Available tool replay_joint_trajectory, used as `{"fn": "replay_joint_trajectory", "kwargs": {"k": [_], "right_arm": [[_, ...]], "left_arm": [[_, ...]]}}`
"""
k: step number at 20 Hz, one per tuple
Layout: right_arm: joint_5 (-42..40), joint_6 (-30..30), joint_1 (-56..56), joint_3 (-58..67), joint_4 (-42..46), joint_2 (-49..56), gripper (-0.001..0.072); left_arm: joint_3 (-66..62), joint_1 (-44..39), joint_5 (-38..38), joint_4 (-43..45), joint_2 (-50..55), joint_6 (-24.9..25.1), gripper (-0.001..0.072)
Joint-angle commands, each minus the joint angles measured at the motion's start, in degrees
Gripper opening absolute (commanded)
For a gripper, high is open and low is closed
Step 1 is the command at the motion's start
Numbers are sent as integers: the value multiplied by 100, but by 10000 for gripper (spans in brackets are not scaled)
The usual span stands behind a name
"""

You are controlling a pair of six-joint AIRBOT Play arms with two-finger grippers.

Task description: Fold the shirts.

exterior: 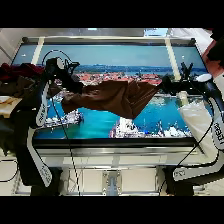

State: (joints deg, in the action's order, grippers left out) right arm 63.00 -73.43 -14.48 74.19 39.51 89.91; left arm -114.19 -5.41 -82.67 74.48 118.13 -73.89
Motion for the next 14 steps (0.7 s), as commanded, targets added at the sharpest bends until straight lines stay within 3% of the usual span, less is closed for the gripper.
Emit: {"fn": "replay_joint_trajectory", "kwargs": {"k": [1,5,9,12,14], "right_arm": [[83,227,-2,59,-151,-28,34],[162,341,-52,717,203,-498,32],[623,142,-310,1604,844,-1593,33],[704,-170,-658,1974,1386,-2586,32],[673,-289,-907,2197,1821,-3195,32]], "left_arm": [[-238,31,-144,-546,48,385,11],[-621,42,234,-393,-660,385,10],[-616,42,190,555,-2352,227,10],[-612,42,175,1329,-3764,-188,10],[-557,39,175,1357,-4586,-313,10]]}}
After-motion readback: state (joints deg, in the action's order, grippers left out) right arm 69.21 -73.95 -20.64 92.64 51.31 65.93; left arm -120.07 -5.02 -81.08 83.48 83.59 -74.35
